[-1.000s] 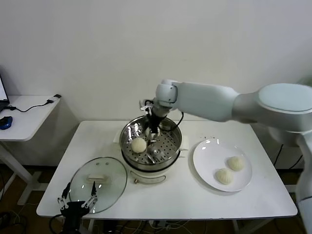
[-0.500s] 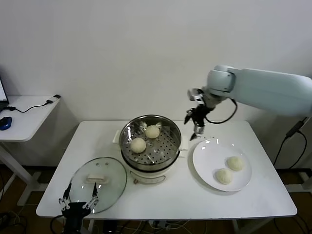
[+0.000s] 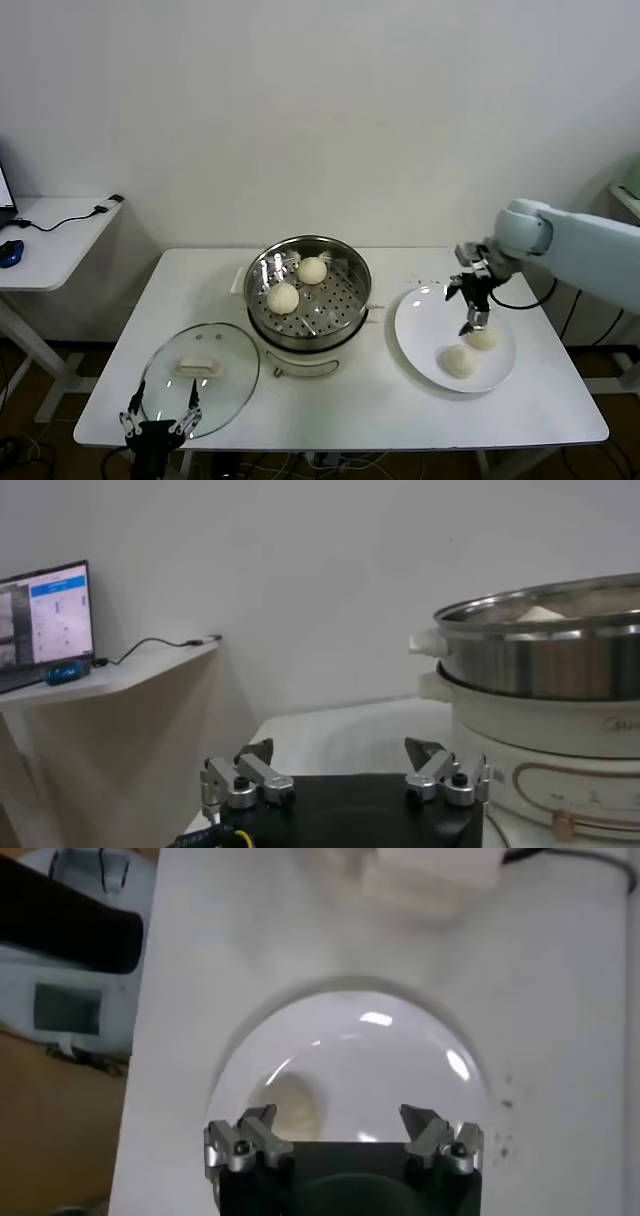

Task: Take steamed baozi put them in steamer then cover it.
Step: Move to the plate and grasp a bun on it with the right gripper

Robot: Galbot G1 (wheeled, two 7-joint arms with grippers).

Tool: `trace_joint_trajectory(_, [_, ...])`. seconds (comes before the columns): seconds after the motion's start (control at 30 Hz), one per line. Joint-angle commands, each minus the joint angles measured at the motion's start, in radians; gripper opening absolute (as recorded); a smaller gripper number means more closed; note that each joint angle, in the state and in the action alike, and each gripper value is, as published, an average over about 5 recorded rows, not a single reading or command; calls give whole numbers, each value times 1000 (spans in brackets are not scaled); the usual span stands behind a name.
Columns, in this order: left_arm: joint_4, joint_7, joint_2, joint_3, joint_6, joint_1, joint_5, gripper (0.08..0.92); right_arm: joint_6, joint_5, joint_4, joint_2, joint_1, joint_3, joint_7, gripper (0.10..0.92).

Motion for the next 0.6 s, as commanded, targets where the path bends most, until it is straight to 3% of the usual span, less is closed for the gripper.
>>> trace_joint_trajectory(0.03, [6,0,-3,-2,2,0,7,823,8,-163,-43,-47,-284,186,2,823])
trace_joint_trajectory(0.6, [21,-1,-8,-7,-1,-1,10,823,9,-174,-126,55,-338,229,13,823])
